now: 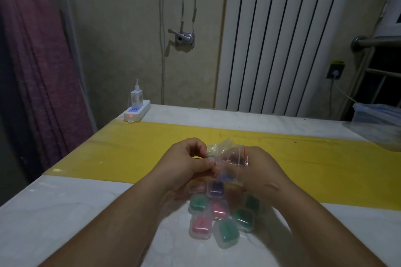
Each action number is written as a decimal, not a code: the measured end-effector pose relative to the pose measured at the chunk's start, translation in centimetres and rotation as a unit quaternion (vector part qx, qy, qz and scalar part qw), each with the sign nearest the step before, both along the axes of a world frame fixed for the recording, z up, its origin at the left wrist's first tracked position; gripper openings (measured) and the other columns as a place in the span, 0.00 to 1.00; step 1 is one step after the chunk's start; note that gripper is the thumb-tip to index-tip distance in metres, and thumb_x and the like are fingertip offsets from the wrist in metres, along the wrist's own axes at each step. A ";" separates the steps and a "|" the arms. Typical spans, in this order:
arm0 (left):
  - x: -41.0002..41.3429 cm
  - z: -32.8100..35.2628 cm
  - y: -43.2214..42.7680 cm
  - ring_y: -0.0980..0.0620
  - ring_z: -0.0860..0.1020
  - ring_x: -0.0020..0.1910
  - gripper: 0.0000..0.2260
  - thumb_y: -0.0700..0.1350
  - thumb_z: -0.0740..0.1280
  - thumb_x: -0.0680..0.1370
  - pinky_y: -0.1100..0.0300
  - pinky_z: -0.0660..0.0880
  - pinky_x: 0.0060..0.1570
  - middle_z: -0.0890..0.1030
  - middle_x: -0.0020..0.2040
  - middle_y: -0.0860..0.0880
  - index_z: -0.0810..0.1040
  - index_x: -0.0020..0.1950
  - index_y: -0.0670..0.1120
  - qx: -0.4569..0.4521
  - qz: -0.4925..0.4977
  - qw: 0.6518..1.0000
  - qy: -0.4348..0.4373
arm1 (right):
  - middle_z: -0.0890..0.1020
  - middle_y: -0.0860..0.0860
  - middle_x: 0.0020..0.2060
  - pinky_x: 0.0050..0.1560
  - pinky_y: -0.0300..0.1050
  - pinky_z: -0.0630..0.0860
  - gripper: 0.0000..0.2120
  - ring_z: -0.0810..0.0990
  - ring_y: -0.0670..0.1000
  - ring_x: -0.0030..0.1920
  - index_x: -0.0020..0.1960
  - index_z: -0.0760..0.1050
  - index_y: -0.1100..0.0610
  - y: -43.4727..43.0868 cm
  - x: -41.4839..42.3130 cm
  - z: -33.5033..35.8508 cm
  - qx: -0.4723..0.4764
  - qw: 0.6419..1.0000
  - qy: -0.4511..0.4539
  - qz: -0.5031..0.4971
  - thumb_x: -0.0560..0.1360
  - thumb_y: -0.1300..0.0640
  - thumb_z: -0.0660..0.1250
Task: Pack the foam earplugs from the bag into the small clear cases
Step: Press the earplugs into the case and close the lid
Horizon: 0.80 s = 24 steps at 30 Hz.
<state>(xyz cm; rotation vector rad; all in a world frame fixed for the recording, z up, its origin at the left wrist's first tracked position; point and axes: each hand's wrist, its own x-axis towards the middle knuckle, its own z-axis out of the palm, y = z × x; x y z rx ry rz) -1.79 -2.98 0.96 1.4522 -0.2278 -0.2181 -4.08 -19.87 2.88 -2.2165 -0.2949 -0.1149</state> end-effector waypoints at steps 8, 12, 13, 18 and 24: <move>-0.1 0.0 -0.2 0.52 0.78 0.28 0.08 0.36 0.69 0.76 0.63 0.69 0.21 0.78 0.36 0.45 0.72 0.43 0.44 0.027 0.026 0.999 -0.016 | 0.81 0.45 0.29 0.38 0.44 0.78 0.07 0.79 0.47 0.33 0.39 0.83 0.49 0.2 -0.1 -0.2 0.072 0.997 -0.005 -0.009 0.69 0.61 0.75; -0.4 0.4 -0.5 0.49 0.78 0.30 0.05 0.37 0.66 0.78 0.63 0.72 0.23 0.77 0.34 0.41 0.74 0.42 0.40 -0.044 0.023 0.999 -0.005 | 0.84 0.49 0.32 0.40 0.46 0.81 0.08 0.82 0.49 0.35 0.37 0.82 0.49 0.4 0.0 -0.1 0.095 0.994 -0.032 -0.032 0.67 0.61 0.76; -0.4 0.5 -0.6 0.49 0.77 0.29 0.06 0.37 0.65 0.79 0.64 0.73 0.23 0.76 0.34 0.41 0.73 0.42 0.40 -0.058 0.027 0.998 -0.002 | 0.83 0.45 0.29 0.35 0.38 0.78 0.09 0.80 0.43 0.32 0.34 0.82 0.48 0.3 -0.1 -0.1 0.094 0.994 -0.043 -0.035 0.67 0.61 0.76; 0.0 0.5 -0.7 0.51 0.77 0.26 0.10 0.32 0.63 0.79 0.63 0.75 0.25 0.77 0.34 0.41 0.70 0.39 0.41 -0.075 0.058 0.995 -0.001 | 0.83 0.40 0.29 0.35 0.35 0.72 0.14 0.79 0.38 0.33 0.30 0.79 0.40 0.1 0.1 -0.1 0.089 0.987 -0.100 -0.085 0.66 0.57 0.79; 0.8 0.4 0.0 0.48 0.75 0.31 0.14 0.23 0.63 0.73 0.55 0.79 0.35 0.75 0.35 0.45 0.72 0.42 0.42 0.002 0.114 0.993 -0.037 | 0.85 0.49 0.34 0.36 0.46 0.78 0.06 0.82 0.49 0.37 0.38 0.85 0.53 0.2 0.0 0.0 0.197 0.978 -0.014 -0.074 0.64 0.58 0.80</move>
